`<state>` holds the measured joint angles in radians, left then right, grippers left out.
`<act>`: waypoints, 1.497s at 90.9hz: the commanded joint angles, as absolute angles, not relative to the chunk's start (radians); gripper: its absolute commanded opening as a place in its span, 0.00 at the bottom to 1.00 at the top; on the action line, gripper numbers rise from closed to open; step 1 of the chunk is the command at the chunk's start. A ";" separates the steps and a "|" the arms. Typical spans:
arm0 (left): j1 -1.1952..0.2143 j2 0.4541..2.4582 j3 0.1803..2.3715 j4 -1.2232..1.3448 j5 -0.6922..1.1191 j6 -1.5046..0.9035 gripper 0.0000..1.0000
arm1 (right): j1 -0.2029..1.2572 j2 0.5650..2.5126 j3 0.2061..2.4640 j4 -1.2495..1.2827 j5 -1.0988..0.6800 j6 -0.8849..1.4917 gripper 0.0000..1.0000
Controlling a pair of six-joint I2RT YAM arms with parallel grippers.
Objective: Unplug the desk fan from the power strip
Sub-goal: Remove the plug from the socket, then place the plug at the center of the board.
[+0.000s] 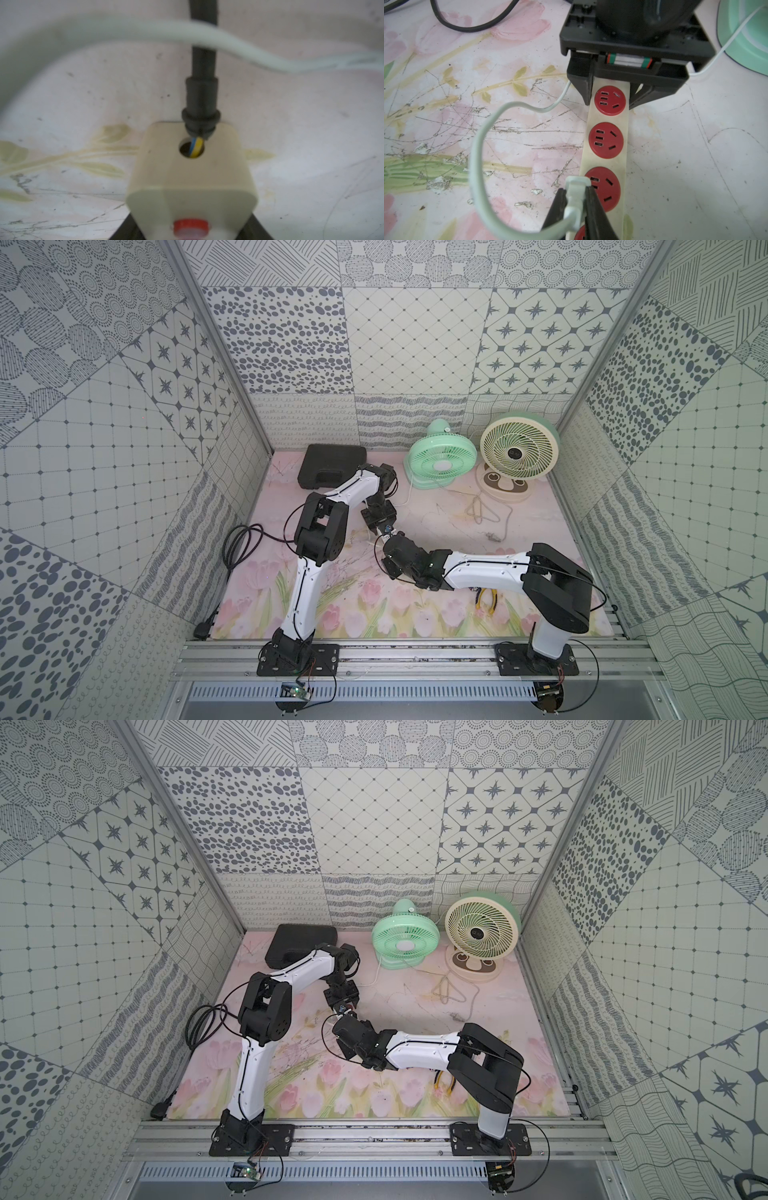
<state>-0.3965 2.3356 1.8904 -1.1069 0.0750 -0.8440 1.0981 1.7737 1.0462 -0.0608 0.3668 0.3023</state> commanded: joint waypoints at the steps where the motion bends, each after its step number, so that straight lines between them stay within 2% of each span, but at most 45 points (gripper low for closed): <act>1: -0.396 2.366 1.823 -1.142 -0.021 -0.793 0.00 | 1.098 1.779 1.067 -0.057 0.405 0.274 0.00; 26: -0.396 2.274 1.783 -1.061 0.023 -0.759 0.00 | 1.097 1.745 1.052 -0.055 0.384 0.281 0.00; 32: -0.397 2.255 1.780 -1.054 0.027 -0.755 0.13 | 1.098 1.736 1.049 -0.050 0.375 0.285 0.00; 46: -0.406 2.208 1.776 -1.038 0.020 -0.735 0.53 | 1.095 1.723 1.043 -0.038 0.355 0.294 0.00; 60: -0.423 2.162 1.773 -1.031 0.007 -0.716 0.76 | 1.088 1.711 1.035 -0.026 0.329 0.312 0.00; 68: -0.434 2.139 1.772 -1.027 -0.006 -0.709 0.97 | 1.082 1.704 1.032 -0.022 0.317 0.319 0.00; 88: -0.462 2.060 1.765 -1.007 -0.042 -0.691 0.99 | 1.060 1.676 1.016 -0.013 0.284 0.342 0.00; 118: -0.514 1.884 1.744 -0.997 -0.235 -0.681 0.99 | 0.989 1.649 1.033 -0.010 0.217 0.364 0.00; 136: -0.528 1.719 1.618 -0.903 -0.307 -0.696 0.99 | 0.918 1.669 1.090 -0.019 0.175 0.378 0.00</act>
<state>-0.5102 1.8412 1.7016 -0.9436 -0.1890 -0.7109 0.9649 1.6737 1.0313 -0.0654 0.2005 0.3508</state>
